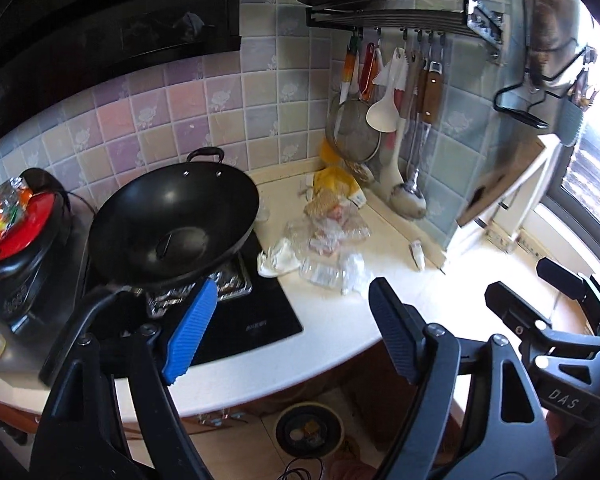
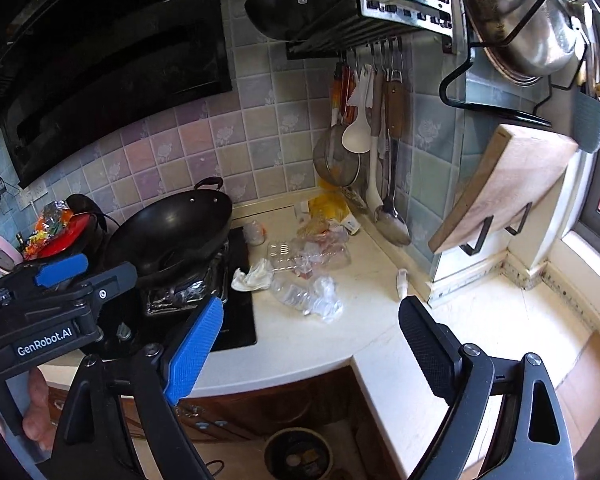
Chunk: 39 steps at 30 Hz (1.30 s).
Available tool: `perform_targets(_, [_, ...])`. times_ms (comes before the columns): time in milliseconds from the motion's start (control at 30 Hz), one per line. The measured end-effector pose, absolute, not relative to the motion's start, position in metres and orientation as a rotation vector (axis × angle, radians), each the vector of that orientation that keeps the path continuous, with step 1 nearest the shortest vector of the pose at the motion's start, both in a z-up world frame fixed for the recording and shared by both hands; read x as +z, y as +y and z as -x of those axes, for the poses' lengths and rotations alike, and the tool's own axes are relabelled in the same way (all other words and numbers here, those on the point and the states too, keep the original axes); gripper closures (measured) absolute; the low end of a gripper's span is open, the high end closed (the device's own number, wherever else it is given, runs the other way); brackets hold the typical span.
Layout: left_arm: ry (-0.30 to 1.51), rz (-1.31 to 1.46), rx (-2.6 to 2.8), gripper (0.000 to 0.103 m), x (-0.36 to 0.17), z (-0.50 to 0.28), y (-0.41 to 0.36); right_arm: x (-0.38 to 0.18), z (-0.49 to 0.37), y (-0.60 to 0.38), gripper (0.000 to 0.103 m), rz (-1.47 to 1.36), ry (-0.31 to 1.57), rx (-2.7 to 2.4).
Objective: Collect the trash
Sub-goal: 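Move both tools toward the clear plastic bag and bottles on the counter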
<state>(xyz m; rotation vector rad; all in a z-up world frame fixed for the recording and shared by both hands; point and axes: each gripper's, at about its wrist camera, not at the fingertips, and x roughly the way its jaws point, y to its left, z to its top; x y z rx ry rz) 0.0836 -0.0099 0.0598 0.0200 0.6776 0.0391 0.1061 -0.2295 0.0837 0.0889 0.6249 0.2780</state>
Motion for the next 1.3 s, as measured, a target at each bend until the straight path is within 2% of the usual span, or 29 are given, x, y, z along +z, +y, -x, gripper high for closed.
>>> perform_targets(267, [0.703,0.025,0.044,0.027,0.022,-0.192,-0.034,0.035,-0.244,-0.243,0.012,-0.055,0.705,0.303])
perform_targets(533, [0.837,0.076,0.092,0.027,-0.060,-0.281,-0.038,-0.052,-0.364,-0.235,0.012,-0.026,0.838,0.352])
perform_targets(733, [0.930,0.085,0.120,0.030,-0.117,-0.316,-0.039,-0.113,-0.404,-0.221,0.012,0.002,0.904,0.387])
perform_targets(933, [0.984,0.078,0.125,0.049,-0.156,-0.325,-0.038,-0.165,-0.424,-0.206,0.018,0.029,0.973,0.440])
perform_targets(1033, [1.006,0.098,0.122,0.050,-0.170,-0.325,-0.034,-0.187,-0.433,-0.199,0.022,0.029,1.010,0.473])
perform_targets(1300, [1.031,0.125,0.139,0.050,-0.184,-0.331,-0.024,-0.220,-0.465,-0.178,0.025,-0.026,1.051,0.525])
